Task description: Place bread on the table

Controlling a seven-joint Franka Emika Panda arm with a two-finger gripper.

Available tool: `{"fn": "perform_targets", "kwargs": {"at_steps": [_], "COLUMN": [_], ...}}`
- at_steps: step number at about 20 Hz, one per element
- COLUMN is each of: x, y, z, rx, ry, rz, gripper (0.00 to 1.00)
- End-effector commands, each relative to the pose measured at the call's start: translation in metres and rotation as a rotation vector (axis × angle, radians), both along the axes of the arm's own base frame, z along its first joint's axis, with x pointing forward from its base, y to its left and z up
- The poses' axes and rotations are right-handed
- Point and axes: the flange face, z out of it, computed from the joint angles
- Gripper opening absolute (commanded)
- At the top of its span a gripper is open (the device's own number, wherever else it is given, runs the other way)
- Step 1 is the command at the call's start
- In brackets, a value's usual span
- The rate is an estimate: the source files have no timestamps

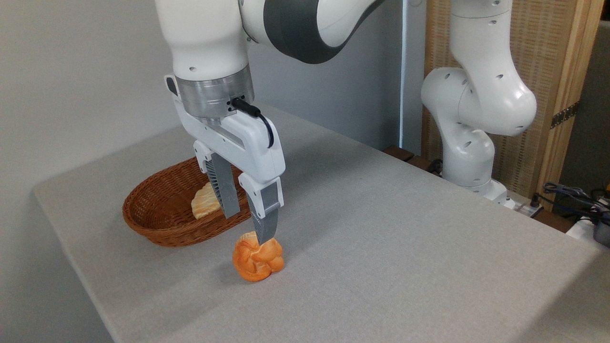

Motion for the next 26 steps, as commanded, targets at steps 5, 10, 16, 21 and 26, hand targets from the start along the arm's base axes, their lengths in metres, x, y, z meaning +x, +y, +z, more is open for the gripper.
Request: {"fn": "perform_targets", "kwargs": {"at_steps": [5, 10, 16, 21, 26], "x": [-0.0060, -0.0091, -0.0083, -0.0072, -0.0068], "y": [0.0046, 0.0106, 0.0061, 0.0096, 0.0067], "z": [0.0126, 0.0184, 0.0166, 0.0141, 0.0109], "rx": [-0.002, -0.004, -0.006, -0.005, -0.036], "ry": [0.000, -0.006, -0.003, -0.001, 0.005], "rz": [0.012, 0.018, 0.010, 0.012, 0.011], "gripper": [1.00, 1.00, 1.00, 1.00, 1.00]}}
